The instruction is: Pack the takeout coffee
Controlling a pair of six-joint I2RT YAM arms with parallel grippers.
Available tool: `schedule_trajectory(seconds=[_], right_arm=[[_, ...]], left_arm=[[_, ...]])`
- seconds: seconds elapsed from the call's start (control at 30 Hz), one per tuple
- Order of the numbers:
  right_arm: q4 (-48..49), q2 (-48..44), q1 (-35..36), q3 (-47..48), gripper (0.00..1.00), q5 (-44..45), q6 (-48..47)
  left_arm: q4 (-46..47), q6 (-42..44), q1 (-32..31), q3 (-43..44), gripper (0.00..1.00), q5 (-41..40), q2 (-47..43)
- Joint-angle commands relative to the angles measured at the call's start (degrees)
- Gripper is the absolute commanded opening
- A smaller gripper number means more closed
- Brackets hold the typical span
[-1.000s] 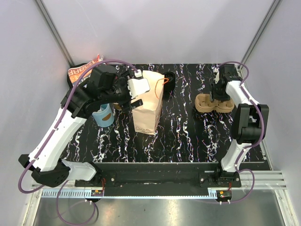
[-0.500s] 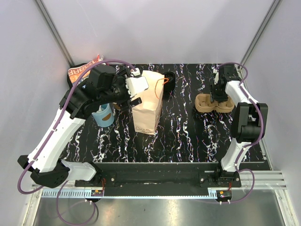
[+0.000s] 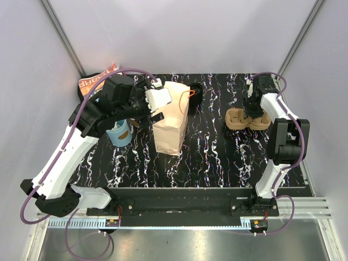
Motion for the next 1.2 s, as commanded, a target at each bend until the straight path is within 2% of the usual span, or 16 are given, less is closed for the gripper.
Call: schedule_trajectory(seconds=[0.0,0.67,1.17], right_arm=[[0.9,-3.6,0.1,2.9,0.41,-0.6,0.2],[-2.0,-7.0,0.4,5.4,0.40,-2.2,1.7],[-1.8,-9.4,5.7,2.8,0.40,-0.4,2.4]], left_arm=[[2.4,-1.0,0.1,-0.1,0.83,-0.4,-0.8],[2.6,-1.7,0.2,0.9,0.83,-0.7,-0.5],[3.3,-2.1,0.1,-0.2,0.83,-1.9,-0.9]])
